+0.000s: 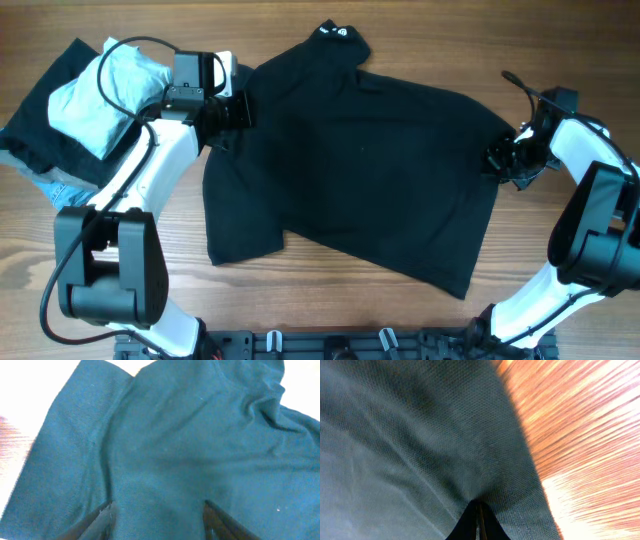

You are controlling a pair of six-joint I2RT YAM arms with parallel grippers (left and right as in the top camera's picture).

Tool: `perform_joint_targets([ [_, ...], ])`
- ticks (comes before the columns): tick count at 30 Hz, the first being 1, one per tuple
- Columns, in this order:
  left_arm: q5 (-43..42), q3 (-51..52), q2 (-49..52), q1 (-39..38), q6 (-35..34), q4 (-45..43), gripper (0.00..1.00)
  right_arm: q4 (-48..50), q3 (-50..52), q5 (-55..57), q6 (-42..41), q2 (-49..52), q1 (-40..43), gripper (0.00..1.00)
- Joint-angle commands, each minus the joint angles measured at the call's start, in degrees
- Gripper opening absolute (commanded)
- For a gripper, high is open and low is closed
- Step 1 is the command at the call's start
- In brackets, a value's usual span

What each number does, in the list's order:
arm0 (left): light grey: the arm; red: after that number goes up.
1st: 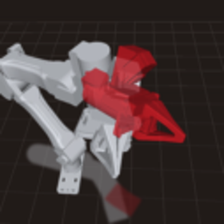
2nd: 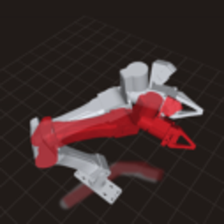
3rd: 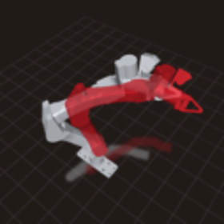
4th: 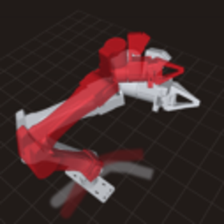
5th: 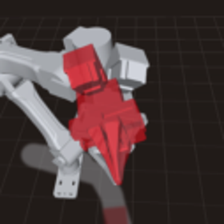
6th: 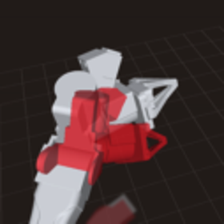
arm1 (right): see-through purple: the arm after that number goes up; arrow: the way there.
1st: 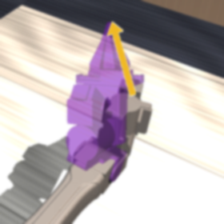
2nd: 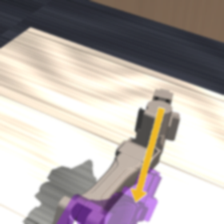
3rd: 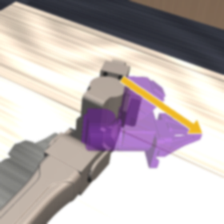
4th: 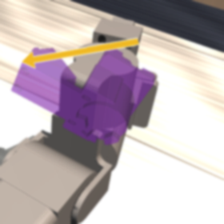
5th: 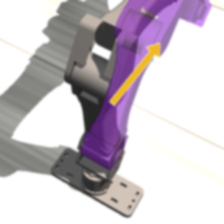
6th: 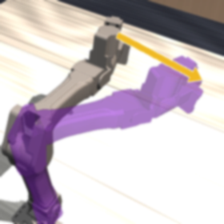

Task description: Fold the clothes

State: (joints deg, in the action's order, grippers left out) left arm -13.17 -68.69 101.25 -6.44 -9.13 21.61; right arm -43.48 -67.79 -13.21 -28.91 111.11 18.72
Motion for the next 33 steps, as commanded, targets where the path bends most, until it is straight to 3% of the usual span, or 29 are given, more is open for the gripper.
perform_joint_targets([
  [1, -0.5, 0.0, -0.3, -1.6, 0.6, 0.4, 0.75, 1.7, -3.8, 13.1, -1.0, 2.9, 10.5, 0.04],
  [3, -0.6, 0.0, -0.3, -2.0, 0.6, 1.4, 0.82, 1.9, -8.4, 5.3, 6.3, 2.9, 14.8, 0.04],
  [4, -0.6, 0.0, -0.3, -2.1, 0.6, 3.0, 0.9, 0.2, -12.5, -4.2, 14.3, 2.1, 15.8, 0.12],
  [6, -0.5, 0.0, -0.3, -2.1, 0.6, 4.4, 0.91, -3.1, -14.1, -10.9, 15.9, 0.4, 15.3, 0.33],
  [7, -0.6, 0.0, -0.3, -2.1, 0.9, 4.8, 0.77, -5.5, -14.1, -14.6, 16.7, -0.7, 14.7, 0.34],
  [8, -0.5, 0.0, -0.3, -2.1, 1.5, 4.5, 0.49, -7.7, -14.1, -17.2, 17.9, -1.3, 13.9, 0.32],
  [9, -0.5, 0.0, 0.1, -2.2, 1.5, 2.2, 0.05, -11.0, -14.1, -17.9, 18.5, -1.7, 12.4, 0.29],
  [15, 2.3, 0.0, 14.4, -1.7, 1.3, -9.9, 0.04, -15.3, -14.1, -18.6, 22.9, -1.7, 5.0, 0.28],
  [17, 5.7, 0.0, 18.2, -0.4, -1.0, -9.5, 0.04, -16.6, -13.7, -18.0, 22.9, -1.7, 4.5, 0.28],
  [18, 13.2, 0.0, 19.4, 1.0, -6.1, -6.6, 0.04, -16.4, -12.6, -15.1, 22.5, -1.7, 3.7, 0.28],
  [20, 18.4, 0.0, 19.5, 3.5, -10.4, -1.2, 0.04, -13.7, -10.0, -8.1, 18.9, -1.7, 2.6, 0.35],
  [22, 12.9, 0.0, 19.5, 5.5, -11.9, 1.5, 0.04, -5.8, -4.2, -6.9, 13.2, -1.7, 2.1, 0.34],
  [23, 8.8, 0.0, 19.5, 5.6, -11.2, 1.6, 0.04, 0.9, -0.2, -7.5, 10.3, -1.5, 1.5, 0.26],
  [24, 4.7, 0.0, 19.2, 5.2, -9.4, 1.2, 0.06, 5.4, 2.5, -9.7, 10.3, -1.3, 1.0, 0.18],
  [26, 1.8, 0.0, 18.0, 4.4, -9.1, 0.9, 0.14, 14.5, 8.2, -10.8, 9.3, -0.2, -0.9, 0.13],
  [28, 0.2, 0.0, 15.8, 3.9, -9.1, 0.6, 0.29, 19.3, 11.1, -2.8, 3.2, 1.2, -1.8, 0.04],
  [30, -4.0, 0.0, 13.1, 3.9, -9.1, 0.1, 0.38, 23.1, 11.0, 10.3, -4.3, 2.9, -0.8, 0.04],
  [31, -7.6, 0.0, 10.8, 3.9, -9.1, -0.5, 0.52, 25.9, 10.6, 13.2, -6.4, 3.2, 0.6, 0.04],
  [33, -11.9, 0.0, 7.1, 3.9, -9.1, -1.6, 0.79, 34.7, 7.9, 7.2, -8.7, 3.2, 5.3, 0.05],
])
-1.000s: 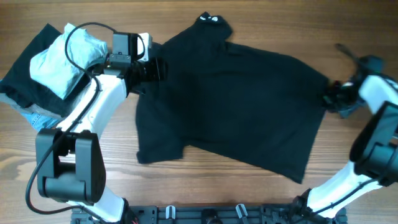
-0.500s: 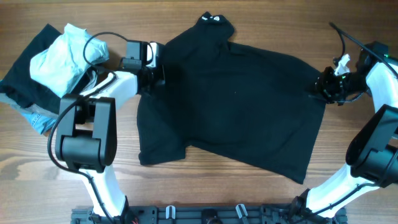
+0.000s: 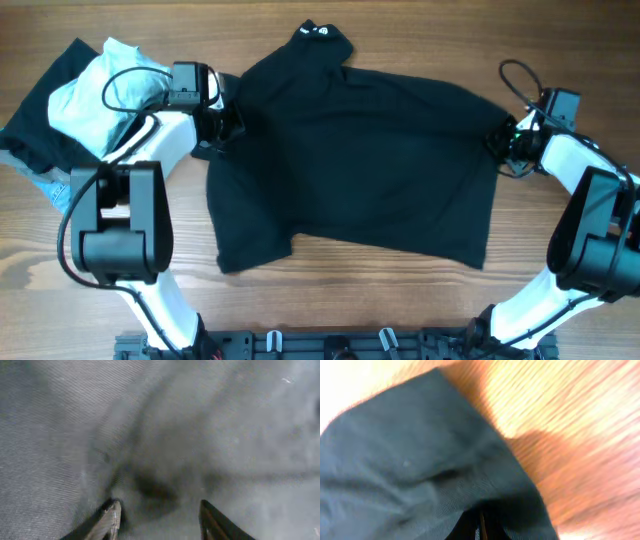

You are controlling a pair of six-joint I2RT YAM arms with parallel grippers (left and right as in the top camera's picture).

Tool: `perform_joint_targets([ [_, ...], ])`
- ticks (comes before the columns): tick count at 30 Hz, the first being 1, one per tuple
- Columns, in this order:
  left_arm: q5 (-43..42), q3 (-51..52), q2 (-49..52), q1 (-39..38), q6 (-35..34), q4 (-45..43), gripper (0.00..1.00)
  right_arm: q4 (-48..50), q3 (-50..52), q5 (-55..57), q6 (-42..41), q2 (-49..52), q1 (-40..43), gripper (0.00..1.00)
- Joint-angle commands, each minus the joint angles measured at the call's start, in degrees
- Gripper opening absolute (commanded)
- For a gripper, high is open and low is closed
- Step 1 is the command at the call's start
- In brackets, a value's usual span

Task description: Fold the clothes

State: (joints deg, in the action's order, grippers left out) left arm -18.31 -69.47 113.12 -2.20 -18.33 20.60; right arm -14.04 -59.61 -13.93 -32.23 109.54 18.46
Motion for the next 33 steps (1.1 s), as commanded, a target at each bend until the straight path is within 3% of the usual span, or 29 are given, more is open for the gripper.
perform_joint_targets([
  [1, -6.8, 0.8, -5.6, -0.3, 0.1, -0.3, 0.83, 7.6, -1.5, 6.7, -5.2, 4.8, 6.6, 0.04],
  [4, -6.8, 0.8, -6.2, -0.3, 0.1, 0.7, 0.83, 5.6, -7.2, 3.6, 0.8, 4.6, 7.9, 0.04],
  [5, -6.8, 0.8, -6.3, -0.3, 0.1, 2.1, 0.83, 1.1, -10.8, 0.2, 4.8, 3.5, 8.1, 0.1],
  [6, -7.4, 0.8, -6.3, -0.3, 1.3, 4.1, 0.83, -2.4, -13.0, -3.3, 7.4, 2.0, 8.2, 0.36],
  [7, -10.3, 0.8, -6.3, -0.3, 4.7, 7.1, 0.77, -8.2, -15.5, -7.7, 10.2, -0.9, 8.2, 0.5],
  [10, -13.6, 0.8, -10.1, -0.3, 11.3, 15.3, 0.63, -20.0, -17.0, -13.6, 12.6, -11.3, 8.2, 0.54],
  [12, -13.3, 0.8, -15.4, -0.3, 16.0, 19.5, 0.62, -29.9, -16.9, -12.8, 12.5, -18.7, 8.2, 0.54],
  [13, -11.0, 0.8, -18.5, -0.3, 16.7, 21.5, 0.62, -34.9, -16.9, -11.4, 11.3, -20.9, 8.2, 0.52],
  [14, -4.5, 0.8, -23.2, -0.3, 16.3, 25.5, 0.62, -47.8, -16.8, -4.7, 3.4, -23.5, 8.1, 0.49],
  [16, -1.6, 0.8, -24.7, -0.3, 14.9, 30.3, 0.64, -55.3, -16.2, 3.8, 3.3, -23.5, 8.1, 0.5],
  [21, -2.0, 7.3, -22.0, -3.0, 10.2, 33.3, 0.66, -51.4, -3.3, 6.9, 3.6, -23.5, 8.2, 0.59],
  [23, -3.8, 12.7, -20.3, -5.1, 5.6, 30.8, 0.67, -47.6, 5.0, 4.5, 2.7, -23.4, 8.2, 0.62],
  [27, -6.7, 18.3, -19.5, -10.2, 5.3, 26.4, 0.67, -41.8, 13.9, 4.1, 0.5, -23.4, 8.2, 0.63],
  [30, 1.2, 20.4, -19.5, -14.2, -0.2, 24.8, 0.66, -36.4, 19.5, 4.3, -1.0, -23.4, 8.2, 0.64],
  [33, 2.7, 20.5, -19.5, -13.7, -0.4, 22.7, 0.68, -35.2, 21.1, 5.2, -0.9, -23.4, 8.4, 0.64],
])
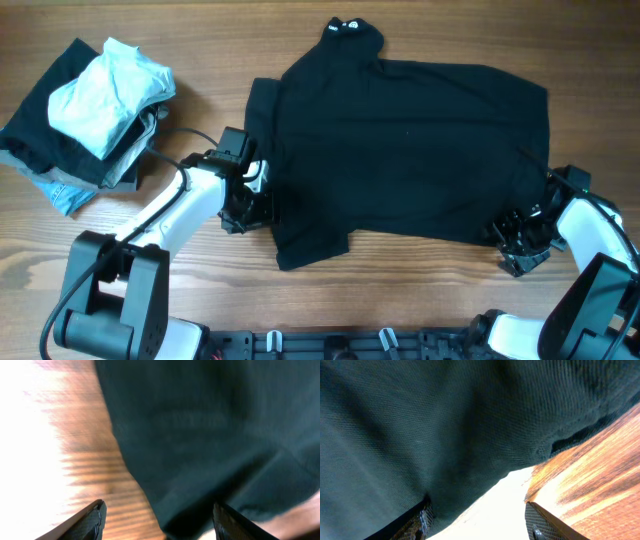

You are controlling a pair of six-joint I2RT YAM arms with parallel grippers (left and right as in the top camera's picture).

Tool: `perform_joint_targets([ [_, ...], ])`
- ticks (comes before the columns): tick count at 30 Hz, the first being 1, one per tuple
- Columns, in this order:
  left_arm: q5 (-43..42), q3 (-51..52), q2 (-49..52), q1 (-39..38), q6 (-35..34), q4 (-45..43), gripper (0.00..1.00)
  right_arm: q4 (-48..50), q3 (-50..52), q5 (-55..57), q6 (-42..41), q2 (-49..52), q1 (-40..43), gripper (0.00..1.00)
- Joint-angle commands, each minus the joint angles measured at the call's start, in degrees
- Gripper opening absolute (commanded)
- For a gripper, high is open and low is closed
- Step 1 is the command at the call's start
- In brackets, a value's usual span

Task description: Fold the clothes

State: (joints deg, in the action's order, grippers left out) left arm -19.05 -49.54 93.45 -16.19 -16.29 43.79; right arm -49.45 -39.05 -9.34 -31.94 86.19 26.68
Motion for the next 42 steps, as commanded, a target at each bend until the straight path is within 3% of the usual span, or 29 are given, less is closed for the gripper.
perform_joint_targets([
  [1, 2.7, 0.6, 0.2, 0.2, -2.4, 0.0, 0.68, 0.0, 0.6, 0.6, -1.2, 0.0, 0.3, 0.64],
  [4, -2.9, 2.1, 0.2, -1.4, -2.4, -0.6, 0.67, 0.0, 0.6, 1.9, -1.6, 0.0, 0.9, 0.66],
  [8, -3.0, 6.3, 0.3, -5.6, -3.8, -3.3, 0.68, -0.6, 0.5, 2.5, -1.2, 0.0, 4.6, 0.67],
  [10, -3.0, 7.8, 0.3, -5.9, -5.4, -6.0, 0.53, -1.6, 0.5, 2.5, -0.9, 0.0, 6.5, 0.68],
  [12, -3.3, 7.9, 0.3, -5.8, -5.4, -6.4, 0.18, -1.3, 0.5, 2.5, -0.3, 0.0, 7.2, 0.68],
  [13, -3.9, 7.9, 0.3, -5.8, -5.4, -6.4, 0.05, -1.1, 0.5, 2.6, 0.5, 0.0, 7.2, 0.69],
  [16, -5.4, 7.1, 0.0, -4.4, -4.9, -4.3, 0.04, -1.1, 0.6, 3.9, 2.0, 0.0, 7.2, 0.71],
  [19, -7.8, 3.8, -1.8, 0.1, -3.1, -0.3, 0.04, 0.5, 2.3, 6.8, 1.8, 0.0, 7.2, 0.8],
  [23, -9.2, 2.3, -5.7, 3.2, -1.9, 0.9, 0.04, 8.8, 3.1, 6.6, -0.1, 0.0, 7.2, 0.78],
  [24, -9.2, 2.3, -5.9, 3.2, -1.9, 0.8, 0.04, 11.3, 3.1, 4.2, 0.8, 0.0, 7.2, 0.72],
  [28, -9.2, 2.3, -6.0, 3.2, -1.9, 1.1, 0.04, 11.3, 0.3, 3.6, 2.0, 0.0, 9.9, 0.71],
  [31, -9.2, 2.3, -6.0, 3.2, -1.9, 1.3, 0.04, 7.3, 0.1, 5.7, 1.9, 0.0, 13.4, 0.65],
  [33, -9.2, 2.3, -6.0, 3.2, -1.9, 1.3, 0.04, 7.1, 0.1, 8.5, 1.8, 0.0, 13.5, 0.49],
  [35, -9.2, 2.3, -6.0, 3.2, -1.9, 1.2, 0.04, 8.9, 0.0, 3.4, 5.1, 0.0, 13.5, 0.04],
  [37, -9.3, 2.2, -6.5, 3.2, -1.9, 1.7, 0.04, 5.5, -2.3, 2.9, 5.1, -0.1, 13.5, 0.04],
  [39, -10.1, 0.5, -7.9, 3.3, -2.0, 6.4, 0.04, 0.0, -6.5, 1.8, 10.6, -1.2, 13.5, 0.04],
  [42, -10.1, -5.4, -12.4, 3.2, -2.0, 14.4, 0.04, -13.0, -14.5, -2.7, 11.9, -6.5, 13.5, 0.04],
])
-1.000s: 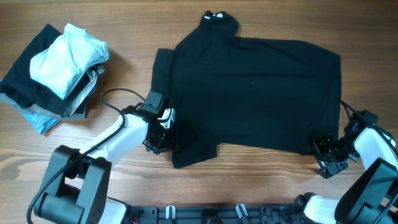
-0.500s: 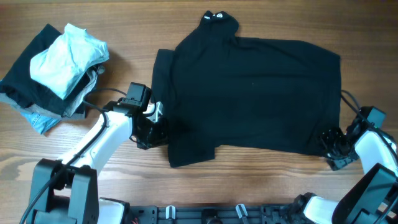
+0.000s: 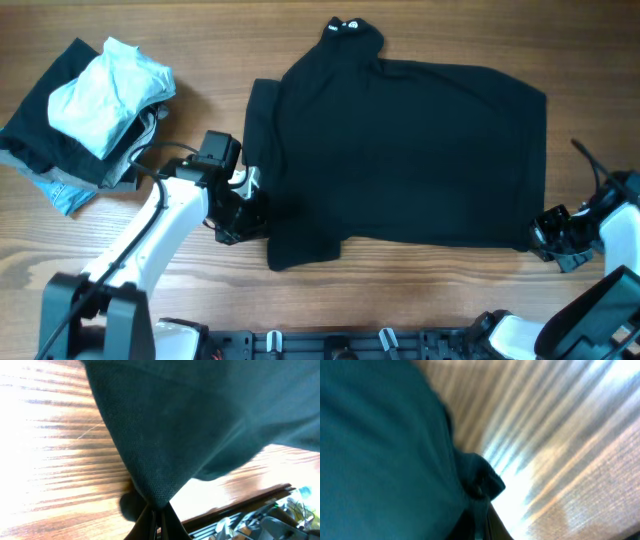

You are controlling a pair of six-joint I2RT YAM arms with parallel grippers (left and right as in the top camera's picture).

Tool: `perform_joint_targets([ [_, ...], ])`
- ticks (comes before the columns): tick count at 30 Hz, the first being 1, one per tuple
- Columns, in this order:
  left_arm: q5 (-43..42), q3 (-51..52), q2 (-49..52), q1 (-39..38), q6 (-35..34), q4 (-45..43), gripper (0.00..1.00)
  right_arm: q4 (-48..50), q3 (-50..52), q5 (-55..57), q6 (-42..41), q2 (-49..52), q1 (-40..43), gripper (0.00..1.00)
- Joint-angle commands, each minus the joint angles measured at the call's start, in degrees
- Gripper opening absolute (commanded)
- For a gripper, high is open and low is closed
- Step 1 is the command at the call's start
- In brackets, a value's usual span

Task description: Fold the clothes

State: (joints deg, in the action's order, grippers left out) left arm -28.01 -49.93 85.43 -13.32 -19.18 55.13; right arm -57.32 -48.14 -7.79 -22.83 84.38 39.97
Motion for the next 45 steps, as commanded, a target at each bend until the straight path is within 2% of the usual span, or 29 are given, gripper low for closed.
perform_joint_targets([
  [1, -1.1, -6.4, -5.5, 0.4, 0.7, 4.0, 0.04, -7.6, -6.9, -4.3, 2.8, -6.4, 0.2, 0.04],
  [4, -1.1, -10.4, -9.4, 0.4, 0.7, 2.9, 0.04, -9.8, -11.6, -4.3, 2.7, -11.4, 0.2, 0.04],
  [8, -0.1, -10.4, -9.3, 0.4, 0.7, -8.2, 0.04, -4.7, -12.0, -5.0, 1.5, -10.6, 0.2, 0.04],
  [11, 5.4, -10.4, -8.0, 0.4, 0.3, -13.9, 0.04, 1.1, -11.8, -6.1, 0.5, -6.2, -0.2, 0.04],
  [13, 5.4, -10.4, -6.4, 0.3, 0.3, -15.8, 0.04, 4.4, -11.8, -7.1, 0.2, -2.1, -0.7, 0.04],
  [16, 5.6, -10.4, -2.0, 0.3, -0.8, -23.5, 0.04, 11.4, -11.8, -13.8, 0.4, 5.7, -1.0, 0.04],
  [22, 5.6, -10.4, 6.8, -0.1, -2.3, -33.6, 0.04, 24.3, -11.8, -21.5, -2.1, 11.9, -1.2, 0.04],
  [25, 5.6, -10.4, 9.8, -0.1, -2.3, -36.7, 0.04, 28.2, -11.8, -21.9, -3.0, 13.1, -3.1, 0.05],
  [26, 5.6, -10.4, 11.1, -0.1, -2.3, -37.9, 0.05, 29.8, -11.8, -21.9, -3.1, 13.4, -4.1, 0.1],
  [27, 5.6, -10.4, 11.9, -0.1, -2.3, -39.2, 0.09, 32.0, -11.8, -21.9, -3.1, 13.4, -5.2, 0.5],
  [28, 6.1, -10.4, 12.1, 0.0, -2.3, -41.2, 0.48, 35.7, -11.8, -22.0, -3.1, 13.4, -6.1, 0.67],
  [30, 6.5, -10.6, 11.7, 0.4, -0.5, -42.5, 0.66, 35.6, -11.9, -21.8, -2.6, 13.3, -5.7, 0.66],
  [32, 6.6, -10.6, 11.3, 2.0, -0.5, -37.9, 0.76, 29.9, -11.9, -20.5, -1.3, 13.3, -3.9, 0.62],
  [35, 8.4, -10.3, 11.3, 2.9, 7.1, -25.2, 0.7, 15.3, -11.6, -6.1, -0.2, 13.4, -1.7, 0.63],
  [37, 10.1, -10.0, 12.0, 2.3, 10.0, -20.9, 0.68, 11.7, -9.4, -2.5, 2.8, 13.4, -1.7, 0.72],
  [38, 11.2, -9.6, 13.0, 2.0, 10.0, -20.4, 0.7, 11.8, -8.1, -4.1, 3.0, 13.4, -1.7, 0.77],
  [42, 10.9, -9.2, 17.9, 1.0, 9.9, -24.9, 0.7, 15.1, -4.5, -4.0, 1.7, 13.7, -1.7, 0.83],
  [43, 11.0, -9.2, 19.1, 0.7, 9.8, -25.7, 0.68, 16.2, -4.0, -4.1, 1.7, 13.7, -1.7, 0.83],
  [44, 11.0, -9.2, 20.7, 0.3, 9.8, -26.4, 0.61, 16.6, -3.7, -4.1, 1.7, 13.7, -1.7, 0.83],
  [45, 11.0, -9.2, 21.9, 0.3, 9.8, -26.7, 0.46, 16.9, -3.5, -4.3, 1.7, 13.7, -1.7, 0.84],
])
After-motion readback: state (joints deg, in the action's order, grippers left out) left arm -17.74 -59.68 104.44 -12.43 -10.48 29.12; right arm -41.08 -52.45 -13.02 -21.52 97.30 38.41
